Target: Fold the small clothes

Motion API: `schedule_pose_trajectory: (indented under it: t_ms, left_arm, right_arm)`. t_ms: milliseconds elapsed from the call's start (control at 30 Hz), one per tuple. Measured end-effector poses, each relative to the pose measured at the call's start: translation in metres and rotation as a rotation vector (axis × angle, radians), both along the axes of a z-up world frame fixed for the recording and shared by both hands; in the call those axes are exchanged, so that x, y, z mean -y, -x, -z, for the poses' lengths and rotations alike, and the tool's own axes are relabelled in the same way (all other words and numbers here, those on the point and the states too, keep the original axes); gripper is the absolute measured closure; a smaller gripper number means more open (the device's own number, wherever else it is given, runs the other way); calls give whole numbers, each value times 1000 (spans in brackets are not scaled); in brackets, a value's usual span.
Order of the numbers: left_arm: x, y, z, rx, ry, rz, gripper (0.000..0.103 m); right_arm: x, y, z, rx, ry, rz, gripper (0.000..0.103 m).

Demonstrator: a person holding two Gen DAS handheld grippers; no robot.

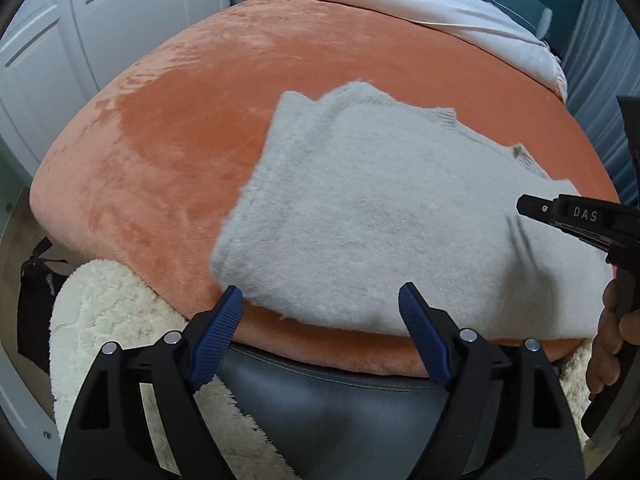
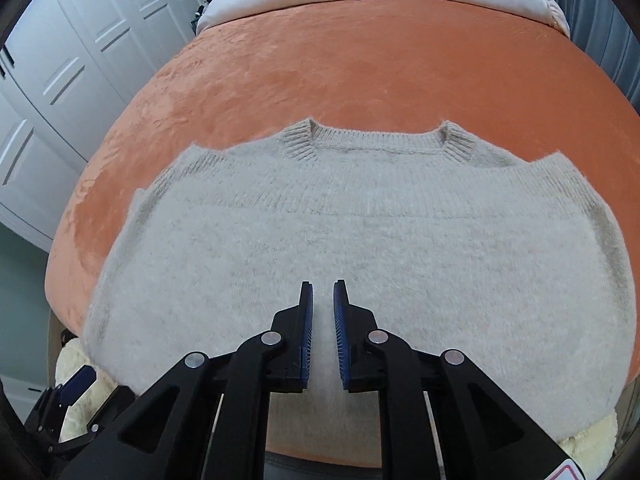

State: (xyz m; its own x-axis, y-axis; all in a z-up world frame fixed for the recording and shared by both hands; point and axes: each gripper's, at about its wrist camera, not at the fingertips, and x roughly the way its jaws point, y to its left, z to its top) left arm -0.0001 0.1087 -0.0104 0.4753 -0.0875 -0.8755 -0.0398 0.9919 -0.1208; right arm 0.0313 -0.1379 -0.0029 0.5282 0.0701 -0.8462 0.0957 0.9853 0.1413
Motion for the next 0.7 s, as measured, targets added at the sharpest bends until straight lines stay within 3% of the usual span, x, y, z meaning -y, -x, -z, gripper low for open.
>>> schedule_pose_trajectory:
  t_ms: [167, 333, 533, 700]
  left_arm:
    - [-32, -4, 9, -50, 56, -108, 22]
    - [-41, -12, 28, -117, 110, -138, 21]
    - [-37, -19, 32, -108, 126, -130, 18]
    - [-43, -26, 36, -98, 250, -151, 15]
  right_arm:
    - [-14, -23, 27, -62, 76, 0, 91]
    - [-22, -28, 31, -70, 132, -24, 91]
    - [-20, -29, 36, -61, 144, -39, 91]
    - [-26, -29, 38, -51, 186, -53, 91]
